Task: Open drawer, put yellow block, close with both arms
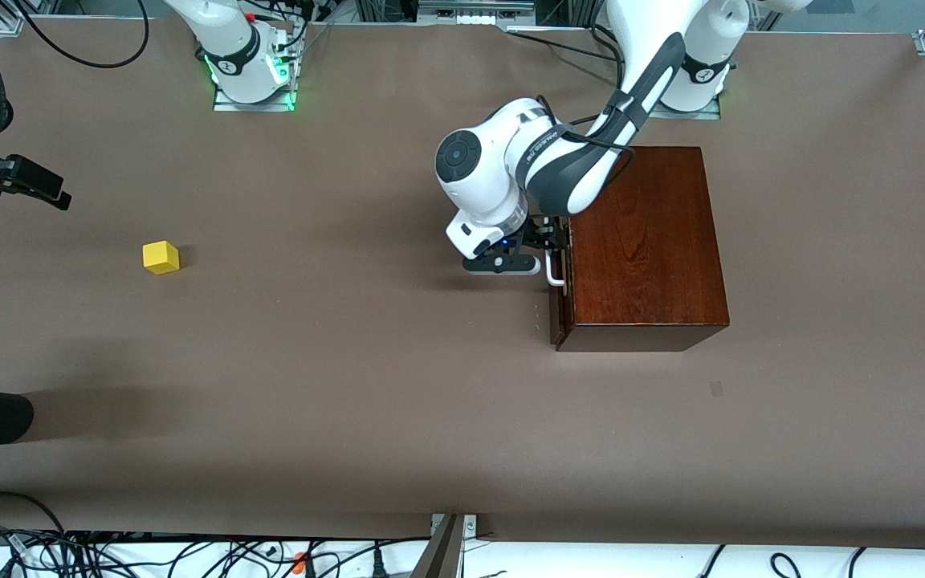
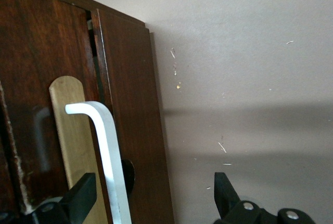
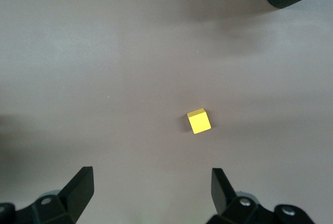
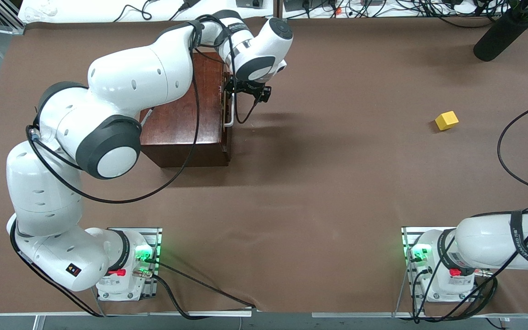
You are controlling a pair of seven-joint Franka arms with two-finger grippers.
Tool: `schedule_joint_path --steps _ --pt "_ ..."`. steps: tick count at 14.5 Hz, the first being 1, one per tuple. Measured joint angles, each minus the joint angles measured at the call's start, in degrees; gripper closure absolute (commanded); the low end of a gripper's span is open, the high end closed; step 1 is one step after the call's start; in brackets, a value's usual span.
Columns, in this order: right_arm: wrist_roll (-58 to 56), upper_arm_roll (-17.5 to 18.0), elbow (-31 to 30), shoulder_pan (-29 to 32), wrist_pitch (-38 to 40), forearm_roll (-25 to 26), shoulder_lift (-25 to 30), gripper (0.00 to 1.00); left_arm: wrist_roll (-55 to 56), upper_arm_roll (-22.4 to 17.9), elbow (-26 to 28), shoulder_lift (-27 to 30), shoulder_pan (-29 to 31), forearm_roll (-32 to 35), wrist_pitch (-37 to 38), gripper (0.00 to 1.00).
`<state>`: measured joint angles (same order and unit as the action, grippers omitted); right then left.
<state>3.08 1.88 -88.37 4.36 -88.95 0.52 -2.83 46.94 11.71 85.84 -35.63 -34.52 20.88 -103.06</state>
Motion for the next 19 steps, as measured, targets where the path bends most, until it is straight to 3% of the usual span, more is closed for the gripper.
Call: schedule_joint_path --steps 14,19 --pt "0.0 -0.3 0.0 0.0 -0.1 0.0 0.1 0.00 0.3 0.2 3.7 -0.6 -1.5 0.0 -0.1 0.00" --pt "0.0 -0.4 0.0 0.0 -0.1 0.0 0.1 0.00 1.3 0.1 3.5 -0.4 -1.5 -2.9 -3.9 0.00"
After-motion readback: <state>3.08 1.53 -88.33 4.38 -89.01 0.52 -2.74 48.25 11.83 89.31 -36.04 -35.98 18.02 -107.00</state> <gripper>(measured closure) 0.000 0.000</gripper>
